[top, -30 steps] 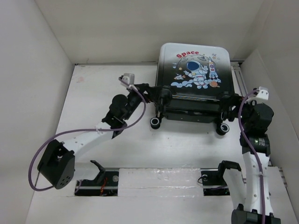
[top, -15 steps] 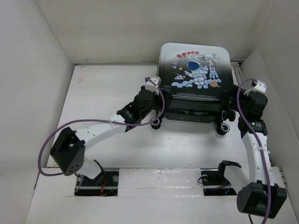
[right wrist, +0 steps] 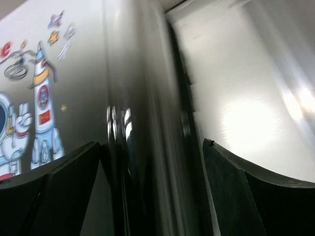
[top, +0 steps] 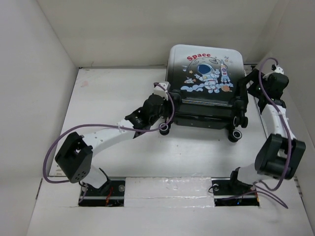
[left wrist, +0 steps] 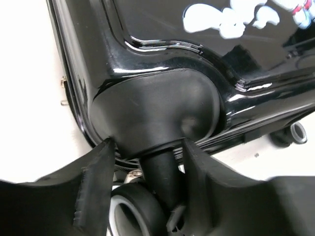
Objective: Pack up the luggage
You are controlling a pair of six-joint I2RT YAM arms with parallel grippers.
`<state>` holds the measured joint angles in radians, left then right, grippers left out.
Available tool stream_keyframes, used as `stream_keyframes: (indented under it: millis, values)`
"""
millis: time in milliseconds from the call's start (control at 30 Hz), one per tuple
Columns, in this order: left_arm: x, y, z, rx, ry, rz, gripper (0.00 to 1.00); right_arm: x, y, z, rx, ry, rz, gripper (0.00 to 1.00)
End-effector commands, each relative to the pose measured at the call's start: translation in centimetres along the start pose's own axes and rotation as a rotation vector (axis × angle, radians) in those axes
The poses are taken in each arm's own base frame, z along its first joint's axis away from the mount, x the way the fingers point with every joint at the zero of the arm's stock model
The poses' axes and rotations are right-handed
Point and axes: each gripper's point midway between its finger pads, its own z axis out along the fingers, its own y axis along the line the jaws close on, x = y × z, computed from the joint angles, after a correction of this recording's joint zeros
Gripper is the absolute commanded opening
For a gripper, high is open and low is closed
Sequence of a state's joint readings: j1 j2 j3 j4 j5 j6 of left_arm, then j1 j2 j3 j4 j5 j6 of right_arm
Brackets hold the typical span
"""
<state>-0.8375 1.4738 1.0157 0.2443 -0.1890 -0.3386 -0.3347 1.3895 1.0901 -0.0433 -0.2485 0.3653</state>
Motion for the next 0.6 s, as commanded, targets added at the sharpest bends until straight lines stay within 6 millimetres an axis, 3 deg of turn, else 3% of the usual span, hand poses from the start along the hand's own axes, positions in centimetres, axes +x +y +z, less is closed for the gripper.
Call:
stream_keyframes:
  millis: [0, 67, 133, 200, 233, 300, 333, 367, 433, 467, 500, 567]
  values:
    - [4.3, -1.4, 0.6, 0.097, 0.115, 0.02, 0.33, 2.9, 4.4, 2.4, -0.283, 0.152, 0.018, 0.88]
    - [4.3, -1.9, 0.3, 0.122, 0.114, 0.005, 0.14, 5.3, 5.3, 3.5, -0.327, 0.22, 0.004, 0.87]
    - [3.9, -2.6, -0.4, 0.168, 0.097, -0.012, 0.0, 7.1, 7.9, 3.5, -0.387, 0.262, -0.026, 0.87]
    - [4.4, -3.2, -1.4, 0.203, 0.107, -0.031, 0.0, 9.8, 9.6, 3.7, -0.456, 0.324, -0.059, 0.86]
    - [4.5, -4.1, -2.0, 0.248, 0.11, -0.03, 0.0, 11.7, 12.1, 3.0, -0.537, 0.379, -0.07, 0.86]
    - [5.1, -5.2, -3.2, 0.295, 0.115, -0.051, 0.0, 13.8, 15.8, 2.7, -0.655, 0.435, -0.116, 0.84]
    - [5.5, -5.5, -3.7, 0.306, 0.121, -0.046, 0.0, 14.3, 15.5, 3.0, -0.65, 0.449, -0.111, 0.83]
    - [5.9, -6.0, -4.2, 0.326, 0.132, -0.05, 0.0, 15.0, 18.0, 2.6, -0.708, 0.466, -0.133, 0.83]
    - [7.3, -7.6, -5.4, 0.372, 0.163, -0.043, 0.0, 16.8, 20.1, 2.6, -0.774, 0.509, -0.154, 0.82]
    - [6.9, -8.5, -6.0, 0.396, 0.152, -0.053, 0.0, 17.9, 21.9, 1.9, -0.819, 0.539, -0.176, 0.82]
    - [7.8, -8.8, -6.3, 0.405, 0.169, -0.045, 0.0, 17.3, 23.4, 2.0, -0.855, 0.524, -0.191, 0.81]
    - [8.2, -10.7, -7.2, 0.453, 0.175, -0.061, 0.0, 18.4, 25.0, 1.7, -0.887, 0.567, -0.197, 0.81]
